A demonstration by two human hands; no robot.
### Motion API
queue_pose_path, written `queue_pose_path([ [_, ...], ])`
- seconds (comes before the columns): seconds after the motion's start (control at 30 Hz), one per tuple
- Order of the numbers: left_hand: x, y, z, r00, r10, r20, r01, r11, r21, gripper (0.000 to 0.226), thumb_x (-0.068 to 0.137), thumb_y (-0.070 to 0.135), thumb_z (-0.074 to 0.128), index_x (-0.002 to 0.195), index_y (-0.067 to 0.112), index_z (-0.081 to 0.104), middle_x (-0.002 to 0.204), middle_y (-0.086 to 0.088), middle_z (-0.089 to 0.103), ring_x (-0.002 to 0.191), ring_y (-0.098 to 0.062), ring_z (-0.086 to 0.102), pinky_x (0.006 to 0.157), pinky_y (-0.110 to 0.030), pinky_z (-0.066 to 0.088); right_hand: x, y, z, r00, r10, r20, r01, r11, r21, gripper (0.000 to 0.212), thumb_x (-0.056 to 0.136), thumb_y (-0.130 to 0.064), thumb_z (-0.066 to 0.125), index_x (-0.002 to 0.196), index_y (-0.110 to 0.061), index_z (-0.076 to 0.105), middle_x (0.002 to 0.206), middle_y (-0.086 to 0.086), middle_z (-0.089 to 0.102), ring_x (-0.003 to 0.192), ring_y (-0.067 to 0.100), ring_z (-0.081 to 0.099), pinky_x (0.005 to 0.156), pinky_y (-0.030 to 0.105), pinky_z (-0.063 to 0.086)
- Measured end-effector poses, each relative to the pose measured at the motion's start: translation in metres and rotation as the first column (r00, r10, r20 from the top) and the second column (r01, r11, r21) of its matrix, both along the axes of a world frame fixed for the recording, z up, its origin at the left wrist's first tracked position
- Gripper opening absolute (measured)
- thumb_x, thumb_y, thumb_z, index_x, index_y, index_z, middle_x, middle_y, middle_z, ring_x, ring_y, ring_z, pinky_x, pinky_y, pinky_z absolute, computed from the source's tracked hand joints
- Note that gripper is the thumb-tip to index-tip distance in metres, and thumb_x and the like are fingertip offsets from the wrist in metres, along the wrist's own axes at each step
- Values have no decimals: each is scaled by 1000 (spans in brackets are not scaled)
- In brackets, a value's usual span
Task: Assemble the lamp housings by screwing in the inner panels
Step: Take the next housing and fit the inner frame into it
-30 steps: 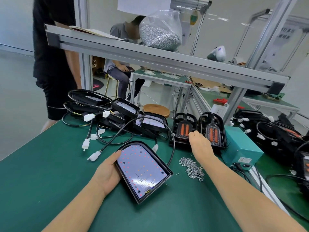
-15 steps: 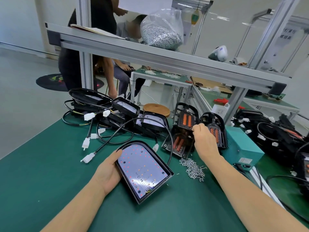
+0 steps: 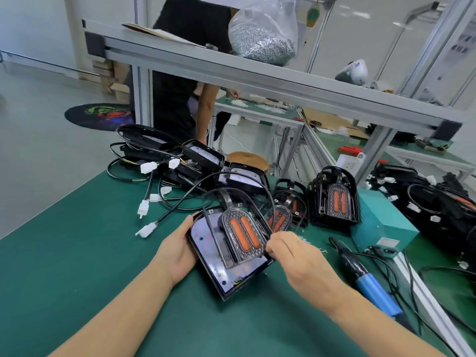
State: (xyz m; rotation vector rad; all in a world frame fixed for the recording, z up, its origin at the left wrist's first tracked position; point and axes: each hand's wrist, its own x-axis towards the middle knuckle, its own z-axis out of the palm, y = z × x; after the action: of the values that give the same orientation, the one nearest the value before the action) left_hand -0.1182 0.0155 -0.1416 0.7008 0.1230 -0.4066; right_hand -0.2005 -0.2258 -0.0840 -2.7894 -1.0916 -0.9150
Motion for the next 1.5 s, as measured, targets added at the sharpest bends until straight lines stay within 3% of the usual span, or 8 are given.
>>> queue_pose_path([
  [0.2,-1,-1,2,999,-29,25,30,999,-28,62,101,47,26,108,7,73,122,-16,65,106,-29,66,87,-44,46,-8,-4,0,999,43,-10,-44,992,-116,28,68,10,65,91,-5,66,89,8,65,75,24,63,63,27,52],
  [0.33,-4,-6,10,996,-57,64,57,998,-2,66,101,48,26,107,2,72,119,-18,66,106,-29,66,76,-38,58,-5,1,4,996,71,-45,-78,977,-200,30,77,4,44,89,-7,69,90,5,66,76,21,63,63,23,48],
  [0.7,-7,-8,16,998,69,-5,-67,980,185,27,101,15,39,109,3,62,99,-13,72,84,-24,69,72,-39,54,3,-2,11,983,77,-169,-120,959,-258,41,76,1,32,89,-12,68,88,0,65,78,20,61,68,26,50],
  [0.8,-7,-7,18,993,112,-30,-103,970,221,25,101,10,39,94,7,63,82,-9,74,72,-21,70,69,-39,54,-1,-5,12,984,57,-168,-102,958,-269,42,73,6,43,97,-14,71,98,-3,68,88,19,63,76,25,47],
  [0.93,-8,-4,14,984,180,8,-173,931,323,26,99,6,39,93,9,64,83,-8,72,74,-22,65,72,-37,52,-12,-21,4,988,-73,-137,72,997,-15,41,74,13,64,107,-11,70,108,1,66,97,19,56,80,28,45],
  [1.1,-14,2,9,915,184,359,-400,516,757,31,90,-3,42,98,17,64,102,-6,68,89,-21,59,82,-34,47,-26,-55,-18,916,-346,-203,390,887,247,35,74,15,73,103,-3,71,103,10,67,94,36,64,84,44,54],
  [1.37,-20,13,2,897,-32,440,-438,51,897,44,87,-3,43,126,12,58,123,-13,60,116,-34,48,99,-46,39,-51,-100,-38,575,-726,-376,812,561,158,49,83,-9,71,129,-4,56,129,15,54,115,37,50,97,44,42],
  [1.5,-25,13,18,880,-94,466,-473,-63,879,44,84,-3,50,126,8,58,128,-17,56,117,-37,45,99,-46,38,-55,-114,-38,340,-781,-524,922,387,22,58,94,-32,57,145,-15,34,136,7,44,117,27,49,82,34,42],
])
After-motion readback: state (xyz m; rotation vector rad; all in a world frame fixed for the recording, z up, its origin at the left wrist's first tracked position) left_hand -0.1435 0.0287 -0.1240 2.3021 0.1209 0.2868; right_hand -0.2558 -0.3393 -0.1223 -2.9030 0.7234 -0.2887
